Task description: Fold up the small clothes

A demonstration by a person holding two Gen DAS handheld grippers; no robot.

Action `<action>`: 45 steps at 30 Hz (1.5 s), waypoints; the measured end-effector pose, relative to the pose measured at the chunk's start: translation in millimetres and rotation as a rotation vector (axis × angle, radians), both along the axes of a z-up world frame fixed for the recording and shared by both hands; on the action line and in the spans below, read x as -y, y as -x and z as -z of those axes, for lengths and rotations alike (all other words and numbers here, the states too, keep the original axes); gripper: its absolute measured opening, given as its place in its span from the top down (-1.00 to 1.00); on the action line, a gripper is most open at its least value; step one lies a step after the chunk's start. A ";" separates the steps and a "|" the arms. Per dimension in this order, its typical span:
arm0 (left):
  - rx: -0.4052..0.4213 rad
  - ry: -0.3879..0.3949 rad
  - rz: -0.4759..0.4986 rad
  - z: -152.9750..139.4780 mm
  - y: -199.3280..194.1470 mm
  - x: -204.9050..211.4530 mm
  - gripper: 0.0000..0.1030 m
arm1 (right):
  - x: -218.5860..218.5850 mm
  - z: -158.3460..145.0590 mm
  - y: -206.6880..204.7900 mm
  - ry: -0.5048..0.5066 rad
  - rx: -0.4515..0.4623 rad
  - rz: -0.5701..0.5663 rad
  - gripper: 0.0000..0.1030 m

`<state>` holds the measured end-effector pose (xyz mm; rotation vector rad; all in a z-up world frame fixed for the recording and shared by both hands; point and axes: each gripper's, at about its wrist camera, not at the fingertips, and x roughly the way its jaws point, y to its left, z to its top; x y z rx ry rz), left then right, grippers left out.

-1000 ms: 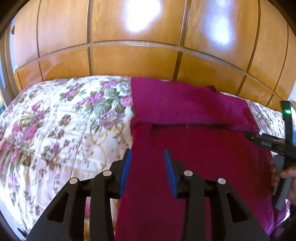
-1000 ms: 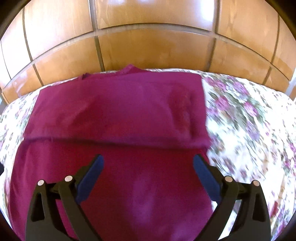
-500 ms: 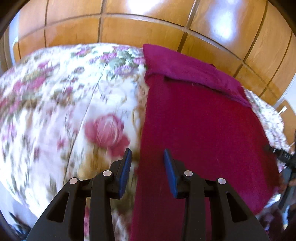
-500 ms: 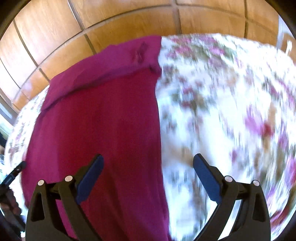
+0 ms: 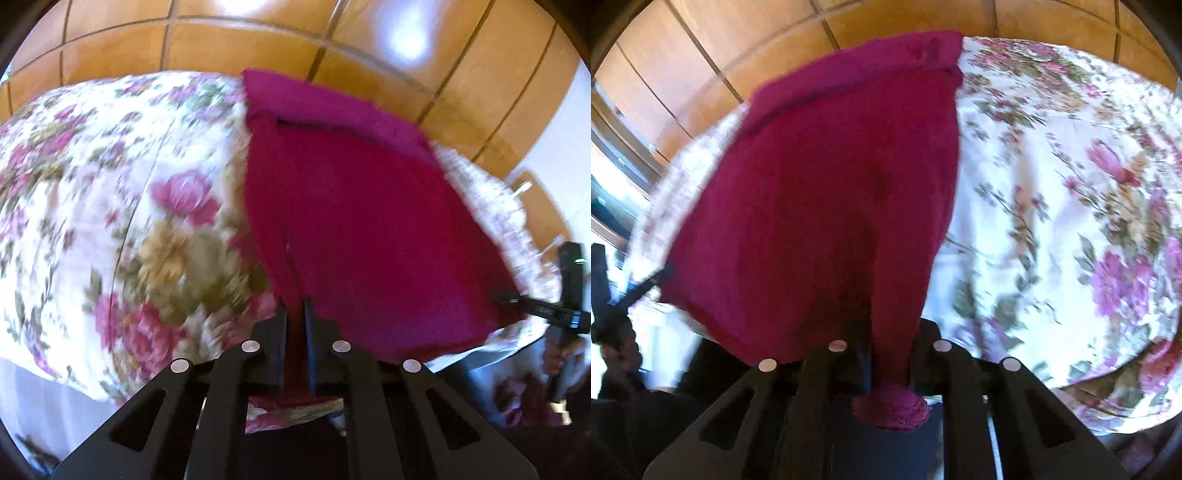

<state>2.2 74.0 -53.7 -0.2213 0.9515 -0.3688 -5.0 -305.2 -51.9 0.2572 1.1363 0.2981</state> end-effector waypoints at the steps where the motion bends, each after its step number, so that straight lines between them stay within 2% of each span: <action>1: 0.023 0.049 0.014 -11.8 -2.8 -1.6 0.86 | 1.0 -8.9 -3.0 -0.045 0.023 0.002 0.77; 5: 0.068 0.150 0.011 -35.6 -29.8 -4.5 0.86 | 5.8 -35.6 -29.0 -0.164 0.095 0.037 0.77; 7: 0.070 0.173 -0.010 -40.8 -51.0 -2.3 0.86 | 11.0 -41.9 -54.4 -0.214 0.115 0.072 0.77; 10: 0.073 0.175 -0.045 -45.5 -86.5 3.5 0.86 | 14.6 -43.6 -93.3 -0.228 0.120 0.129 0.77; 14: 0.014 0.187 -0.115 -42.2 -147.7 5.2 0.86 | 21.4 -35.5 -136.0 -0.228 0.095 0.183 0.72; 15: -0.003 0.193 -0.125 -40.3 -156.4 4.5 0.79 | 23.6 -33.3 -144.7 -0.232 0.089 0.194 0.58; 16: -0.035 0.194 -0.164 -37.3 -174.2 2.0 0.51 | 25.8 -31.3 -152.4 -0.228 0.089 0.211 0.40; 17: -0.047 0.205 -0.181 -35.8 -180.7 -1.5 0.34 | 27.8 -29.7 -157.6 -0.238 0.088 0.217 -0.03; 18: -0.047 0.234 -0.203 -36.2 -187.5 -6.3 0.03 | 29.7 -29.7 -162.2 -0.262 0.090 0.222 -0.35; 19: -0.034 0.264 -0.247 -38.0 -191.7 -15.0 -0.12 | 32.2 -32.1 -164.0 -0.284 0.103 0.233 -0.44; 21: -0.017 0.283 -0.290 -40.9 -193.6 -28.4 -0.14 | 35.1 -39.5 -160.4 -0.288 0.138 0.238 -0.69; 24: -0.008 0.277 -0.312 -36.6 -185.8 -46.9 -0.14 | 45.4 -49.1 -145.7 -0.274 0.184 0.228 -0.77; 27: -0.005 0.209 -0.237 -21.7 -168.3 -45.7 -0.14 | 58.0 -45.4 -124.8 -0.202 0.196 0.223 -0.78; 29: -0.005 0.148 -0.160 -8.3 -157.3 -34.0 -0.14 | 62.9 -30.3 -110.7 -0.130 0.169 0.218 -0.73; 31: -0.025 0.093 -0.108 7.3 -149.6 -19.6 -0.14 | 60.5 -15.1 -106.3 -0.093 0.136 0.210 -0.52; 33: -0.034 0.078 -0.096 16.4 -147.3 -11.5 -0.12 | 53.6 0.0 -106.2 -0.073 0.111 0.201 -0.21; 34: -0.034 0.077 -0.087 19.5 -148.0 -6.5 0.06 | 49.7 7.5 -109.3 -0.077 0.107 0.202 -0.13; 35: -0.034 0.079 -0.083 21.2 -149.2 -3.5 0.21 | 47.2 11.4 -111.5 -0.082 0.108 0.207 0.08; 36: -0.042 0.079 -0.080 21.5 -151.3 -0.6 0.37 | 44.7 13.1 -114.0 -0.094 0.115 0.209 0.41; 37: -0.041 0.074 -0.083 20.2 -152.0 1.0 0.53 | 42.1 12.2 -116.4 -0.116 0.120 0.205 0.48; 39: -0.032 0.060 -0.074 15.2 -151.0 2.9 0.62 | 37.3 3.7 -117.2 -0.096 0.129 0.201 0.72; 41: -0.013 0.055 -0.053 9.0 -144.6 0.0 0.67 | 38.1 -6.1 -114.4 -0.087 0.141 0.187 0.79; 45: -0.004 0.081 -0.028 0.4 -121.7 -13.5 0.74 | 48.6 -24.0 -93.0 -0.135 0.160 0.163 0.85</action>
